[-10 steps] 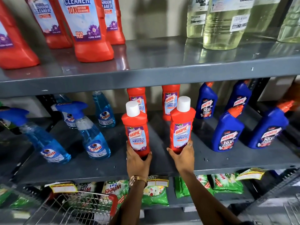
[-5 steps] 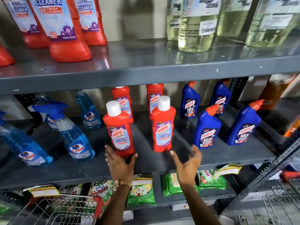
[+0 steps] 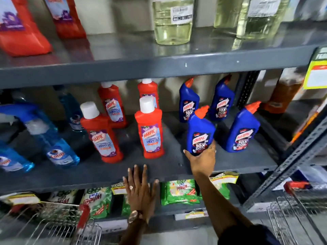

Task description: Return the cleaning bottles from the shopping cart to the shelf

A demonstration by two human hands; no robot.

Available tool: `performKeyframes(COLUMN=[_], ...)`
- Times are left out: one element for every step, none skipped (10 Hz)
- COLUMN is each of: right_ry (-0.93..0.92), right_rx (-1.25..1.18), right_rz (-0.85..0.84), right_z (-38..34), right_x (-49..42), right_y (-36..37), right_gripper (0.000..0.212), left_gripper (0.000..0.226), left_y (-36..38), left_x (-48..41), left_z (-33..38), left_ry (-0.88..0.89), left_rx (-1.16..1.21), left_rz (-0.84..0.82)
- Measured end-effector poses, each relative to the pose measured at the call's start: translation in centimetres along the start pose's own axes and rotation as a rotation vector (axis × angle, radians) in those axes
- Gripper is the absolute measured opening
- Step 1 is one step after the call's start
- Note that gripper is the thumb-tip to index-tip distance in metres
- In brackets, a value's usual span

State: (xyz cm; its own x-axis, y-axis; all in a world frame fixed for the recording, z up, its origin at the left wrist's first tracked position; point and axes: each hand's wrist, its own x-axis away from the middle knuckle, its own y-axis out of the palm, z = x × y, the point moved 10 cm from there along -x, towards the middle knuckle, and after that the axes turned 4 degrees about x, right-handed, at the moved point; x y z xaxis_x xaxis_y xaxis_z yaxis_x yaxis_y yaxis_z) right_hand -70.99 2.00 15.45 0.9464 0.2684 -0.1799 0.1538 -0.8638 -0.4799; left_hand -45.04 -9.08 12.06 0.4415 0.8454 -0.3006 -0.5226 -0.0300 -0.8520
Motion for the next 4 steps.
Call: performKeyframes(right_ry=[-0.03,-0.023,-0.015,-0.014], right_rx=[-0.001,0.028,0.05,0.072], right_rz=[0.021,0.001,-0.043,-0.097], right_z=[-0.1,-0.3,-0.6,-0.5], right_x=[-0.1,0.1,0.4,1.0], right_y=[-0.1,-0.3,-0.1,-0.1], right_gripper=[0.114,0.113,0.115,0.129], left_gripper=[0.068,0.068,0.066,0.067], left_y=[0.1,0.1,-0.2,-0.4], left_x=[0.0,0.1,0.5,0.5], left_z=[-0.2,-0.2,-0.2,0.1], left_ry=[0.015,-0.002,-0.002,0.04], left_rx=[-0.058,-0.086,-0.109,-0.128], left_rz=[-0.043,-0.071,-0.098,-0.105])
